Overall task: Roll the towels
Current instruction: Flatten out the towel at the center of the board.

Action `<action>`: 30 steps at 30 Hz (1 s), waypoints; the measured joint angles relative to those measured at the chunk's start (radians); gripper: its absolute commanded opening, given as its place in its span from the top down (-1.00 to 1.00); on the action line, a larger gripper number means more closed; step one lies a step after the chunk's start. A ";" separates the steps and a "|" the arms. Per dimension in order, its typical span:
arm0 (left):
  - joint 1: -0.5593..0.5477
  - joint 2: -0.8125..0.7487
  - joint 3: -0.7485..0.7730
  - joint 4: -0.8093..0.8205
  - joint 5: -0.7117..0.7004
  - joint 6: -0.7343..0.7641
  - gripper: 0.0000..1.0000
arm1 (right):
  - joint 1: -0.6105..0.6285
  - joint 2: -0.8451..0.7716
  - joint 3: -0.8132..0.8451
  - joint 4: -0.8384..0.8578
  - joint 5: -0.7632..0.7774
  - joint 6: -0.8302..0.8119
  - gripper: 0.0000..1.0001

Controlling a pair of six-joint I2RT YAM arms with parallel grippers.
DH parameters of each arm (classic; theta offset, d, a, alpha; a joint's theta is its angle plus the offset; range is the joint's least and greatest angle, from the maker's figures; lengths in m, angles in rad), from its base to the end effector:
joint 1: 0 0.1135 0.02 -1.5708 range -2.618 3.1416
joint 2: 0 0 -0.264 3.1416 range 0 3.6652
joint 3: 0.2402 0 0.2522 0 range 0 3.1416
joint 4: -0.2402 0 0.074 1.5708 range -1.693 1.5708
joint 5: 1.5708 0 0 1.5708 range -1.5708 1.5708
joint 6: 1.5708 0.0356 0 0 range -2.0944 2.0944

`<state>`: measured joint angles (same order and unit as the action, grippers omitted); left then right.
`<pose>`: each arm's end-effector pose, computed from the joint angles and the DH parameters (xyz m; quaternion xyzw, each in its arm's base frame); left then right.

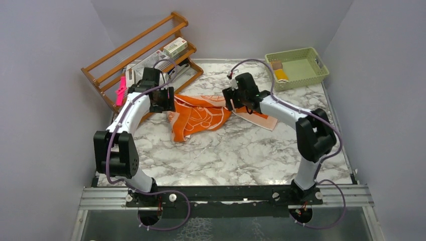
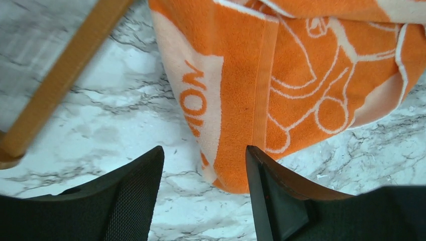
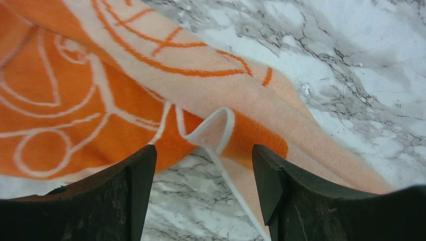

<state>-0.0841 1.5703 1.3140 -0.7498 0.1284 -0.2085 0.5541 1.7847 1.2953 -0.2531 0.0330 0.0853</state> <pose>0.3290 -0.0323 0.2811 -0.0417 0.9577 -0.1015 0.2661 0.3418 0.2101 0.2352 -0.2061 0.8918 0.1121 0.3867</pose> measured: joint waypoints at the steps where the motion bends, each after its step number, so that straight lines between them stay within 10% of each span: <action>1: -0.003 -0.001 -0.021 0.006 0.004 -0.005 -0.22 | 0.000 0.042 0.023 -0.011 0.017 -0.008 -0.34; 17: -0.156 0.212 0.024 0.121 0.003 -0.073 -0.13 | -0.005 0.261 0.162 -0.086 0.217 -0.034 -0.33; 22: -0.153 0.306 0.055 0.129 -0.061 -0.068 0.22 | -0.013 0.254 0.147 -0.086 0.216 -0.020 0.14; 26: -0.149 0.360 0.064 0.128 -0.109 -0.054 1.00 | -0.040 0.206 0.077 -0.084 0.186 0.009 0.96; 30: -0.140 0.413 0.105 0.115 -0.130 -0.035 1.00 | -0.078 0.170 0.045 -0.092 0.138 0.043 0.98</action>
<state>-0.2241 1.9835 1.4193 -0.6350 -0.0017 -0.2440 0.4759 1.9545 1.3407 -0.3450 0.1707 0.1280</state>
